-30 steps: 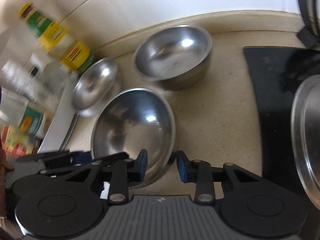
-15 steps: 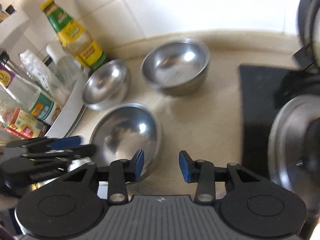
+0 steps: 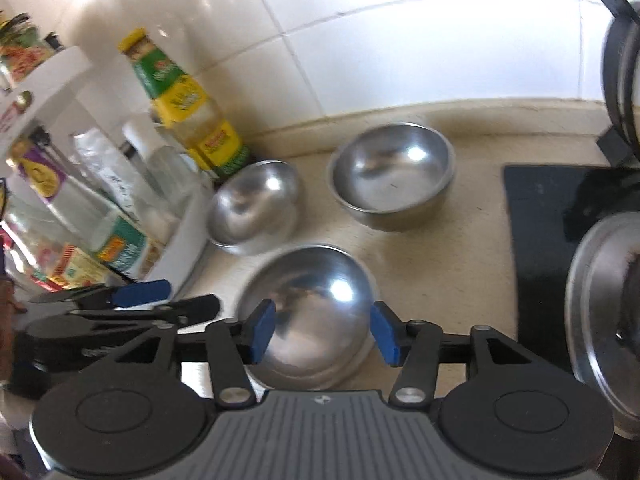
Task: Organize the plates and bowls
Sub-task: 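Lift the steel bowl with both tools and carry it over the bowl by the bottle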
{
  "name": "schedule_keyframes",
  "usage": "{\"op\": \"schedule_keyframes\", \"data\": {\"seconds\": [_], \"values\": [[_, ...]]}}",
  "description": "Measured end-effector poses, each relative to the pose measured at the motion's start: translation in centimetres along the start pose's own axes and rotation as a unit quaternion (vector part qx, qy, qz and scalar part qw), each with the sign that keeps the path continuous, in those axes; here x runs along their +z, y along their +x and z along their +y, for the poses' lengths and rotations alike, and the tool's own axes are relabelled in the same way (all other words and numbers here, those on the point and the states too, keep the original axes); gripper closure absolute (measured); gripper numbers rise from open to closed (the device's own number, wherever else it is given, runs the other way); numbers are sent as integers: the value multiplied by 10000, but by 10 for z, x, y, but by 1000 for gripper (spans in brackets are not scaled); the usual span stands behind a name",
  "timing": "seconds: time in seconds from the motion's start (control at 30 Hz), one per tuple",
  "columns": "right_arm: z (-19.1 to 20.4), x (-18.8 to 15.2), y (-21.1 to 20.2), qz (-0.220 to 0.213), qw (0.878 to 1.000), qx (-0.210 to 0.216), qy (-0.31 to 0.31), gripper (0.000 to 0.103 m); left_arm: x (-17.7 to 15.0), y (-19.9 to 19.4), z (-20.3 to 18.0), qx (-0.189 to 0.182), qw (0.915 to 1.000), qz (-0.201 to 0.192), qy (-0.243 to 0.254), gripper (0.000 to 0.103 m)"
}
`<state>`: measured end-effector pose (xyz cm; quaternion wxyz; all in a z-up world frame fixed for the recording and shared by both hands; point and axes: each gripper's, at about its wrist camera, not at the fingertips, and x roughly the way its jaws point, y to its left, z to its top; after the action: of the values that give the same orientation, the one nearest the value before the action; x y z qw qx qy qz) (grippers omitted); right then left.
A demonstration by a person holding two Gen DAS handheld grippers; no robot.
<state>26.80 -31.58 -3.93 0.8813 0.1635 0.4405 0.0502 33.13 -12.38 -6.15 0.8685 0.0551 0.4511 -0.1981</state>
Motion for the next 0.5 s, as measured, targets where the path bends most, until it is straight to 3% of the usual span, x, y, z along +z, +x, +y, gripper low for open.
{"op": "schedule_keyframes", "data": {"seconds": [0.07,0.23,0.4,0.5], "values": [[4,4,5,94,9999,-10,-132,34,0,-1,1,40,10000,-17,-21,18],[12,34,14,152,9981,-164,-571,34,6,2,8,63,9994,-19,-350,19],[26,78,44,288,9943,-106,-1023,34,11,12,16,1,9959,12,-906,35],[36,101,67,346,9919,145,-1215,34,15,18,21,37,9915,12,-1303,34]]}}
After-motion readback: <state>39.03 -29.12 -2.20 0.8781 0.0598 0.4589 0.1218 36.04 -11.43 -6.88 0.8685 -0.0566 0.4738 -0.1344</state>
